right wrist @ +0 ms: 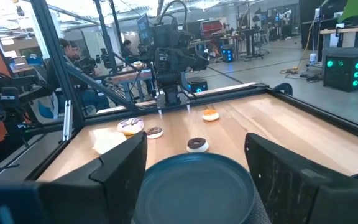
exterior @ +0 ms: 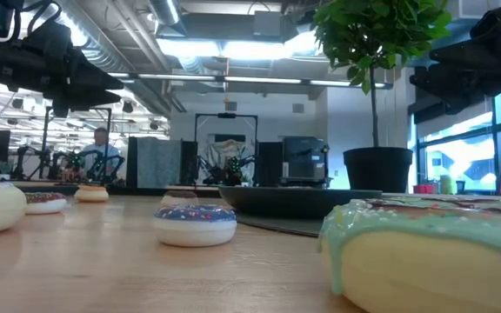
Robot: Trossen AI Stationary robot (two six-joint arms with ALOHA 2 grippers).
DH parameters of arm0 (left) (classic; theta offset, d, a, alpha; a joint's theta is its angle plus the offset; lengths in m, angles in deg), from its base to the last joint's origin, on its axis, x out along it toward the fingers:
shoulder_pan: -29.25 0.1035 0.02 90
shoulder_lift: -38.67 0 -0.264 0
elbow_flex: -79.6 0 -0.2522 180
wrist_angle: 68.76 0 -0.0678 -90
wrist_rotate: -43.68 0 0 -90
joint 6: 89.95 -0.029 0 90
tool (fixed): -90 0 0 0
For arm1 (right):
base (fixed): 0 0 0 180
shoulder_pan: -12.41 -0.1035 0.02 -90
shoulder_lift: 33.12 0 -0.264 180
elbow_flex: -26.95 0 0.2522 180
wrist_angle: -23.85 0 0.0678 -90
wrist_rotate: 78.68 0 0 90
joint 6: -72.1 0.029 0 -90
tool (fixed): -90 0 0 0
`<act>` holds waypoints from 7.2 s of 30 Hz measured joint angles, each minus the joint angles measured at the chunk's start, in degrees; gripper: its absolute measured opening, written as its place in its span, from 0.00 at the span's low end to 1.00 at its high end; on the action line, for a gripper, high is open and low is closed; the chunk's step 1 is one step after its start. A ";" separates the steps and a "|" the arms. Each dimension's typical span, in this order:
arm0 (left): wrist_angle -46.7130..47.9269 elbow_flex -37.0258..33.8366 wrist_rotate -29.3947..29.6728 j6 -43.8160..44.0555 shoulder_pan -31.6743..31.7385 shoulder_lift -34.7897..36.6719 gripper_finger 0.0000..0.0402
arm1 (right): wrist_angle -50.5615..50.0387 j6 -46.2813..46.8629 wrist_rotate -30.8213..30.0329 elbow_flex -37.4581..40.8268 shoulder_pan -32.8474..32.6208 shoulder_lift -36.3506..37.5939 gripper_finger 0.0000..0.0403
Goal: Pick & Place donuts
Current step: Put the large black donut on the black plate, then put the small brown donut on the white plate
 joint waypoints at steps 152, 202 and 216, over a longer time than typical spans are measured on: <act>6.25 73.32 -3.01 -19.67 -13.61 -112.11 0.03 | 0.26 -2.80 -4.56 0.00 0.02 -0.26 0.67; 10.98 76.20 0.56 -14.26 -8.51 -116.82 0.37 | 0.24 -1.36 -4.58 -0.01 0.00 -2.25 0.67; 29.03 77.02 5.72 -8.38 -12.36 -107.26 0.38 | 0.26 -1.62 -4.55 0.00 0.00 -2.25 0.67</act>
